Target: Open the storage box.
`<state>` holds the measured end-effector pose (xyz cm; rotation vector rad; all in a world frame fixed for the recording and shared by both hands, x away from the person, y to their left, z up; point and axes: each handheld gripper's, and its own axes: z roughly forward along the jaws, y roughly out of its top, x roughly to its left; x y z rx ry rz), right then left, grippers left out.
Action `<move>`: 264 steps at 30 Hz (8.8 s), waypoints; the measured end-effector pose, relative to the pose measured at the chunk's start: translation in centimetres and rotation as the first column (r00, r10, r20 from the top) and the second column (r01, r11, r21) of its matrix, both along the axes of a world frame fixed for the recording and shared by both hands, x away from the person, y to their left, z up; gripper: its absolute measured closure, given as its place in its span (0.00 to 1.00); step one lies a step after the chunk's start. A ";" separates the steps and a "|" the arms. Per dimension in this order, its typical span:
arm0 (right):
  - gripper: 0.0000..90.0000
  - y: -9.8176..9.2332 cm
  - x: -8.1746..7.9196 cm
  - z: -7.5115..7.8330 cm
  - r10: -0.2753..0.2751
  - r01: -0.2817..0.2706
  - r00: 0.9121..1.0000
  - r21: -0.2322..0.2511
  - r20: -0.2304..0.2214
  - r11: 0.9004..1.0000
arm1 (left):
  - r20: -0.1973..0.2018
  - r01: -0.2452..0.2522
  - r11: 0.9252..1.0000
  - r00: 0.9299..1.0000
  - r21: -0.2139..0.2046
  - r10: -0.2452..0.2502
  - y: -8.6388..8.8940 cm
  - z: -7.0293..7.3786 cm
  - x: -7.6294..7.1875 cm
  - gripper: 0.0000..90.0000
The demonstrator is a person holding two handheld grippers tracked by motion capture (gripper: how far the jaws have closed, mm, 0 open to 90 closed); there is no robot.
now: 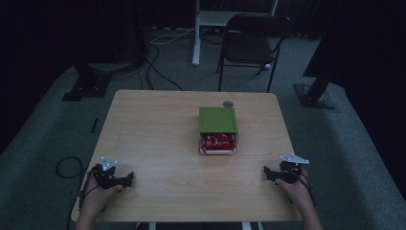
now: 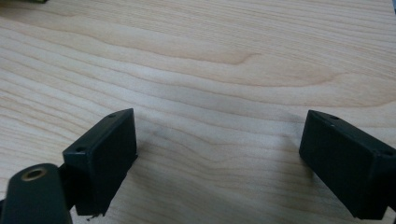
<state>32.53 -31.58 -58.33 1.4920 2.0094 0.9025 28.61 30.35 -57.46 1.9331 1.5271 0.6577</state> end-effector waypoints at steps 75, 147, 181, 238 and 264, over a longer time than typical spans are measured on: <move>0.12 0.0 0.0 0.0 -0.002 0.002 1.000 0.002 -0.001 1.000 | 0.199 0.475 0.782 0.789 0.404 -0.581 -22.6 6.2 1.4 0.03; 0.13 0.0 0.0 0.0 -0.006 0.006 1.000 0.003 -0.001 1.000 | -0.058 0.444 0.305 0.637 0.842 -0.769 -32.4 2.2 4.2 0.58; 0.13 0.0 0.0 0.0 -0.006 0.006 1.000 0.002 0.000 1.000 | -0.126 0.413 0.189 0.623 0.891 -0.772 -32.9 2.5 3.2 0.83; 0.13 0.0 0.0 0.0 -0.006 0.006 1.000 0.002 0.000 1.000 | -0.163 0.531 0.200 0.560 0.824 -0.812 -32.4 2.8 -3.4 0.84; 0.13 0.0 0.0 0.0 -0.006 0.006 1.000 0.002 0.000 1.000 | -0.124 0.613 0.256 0.507 0.747 -0.853 -31.4 5.1 -5.4 0.81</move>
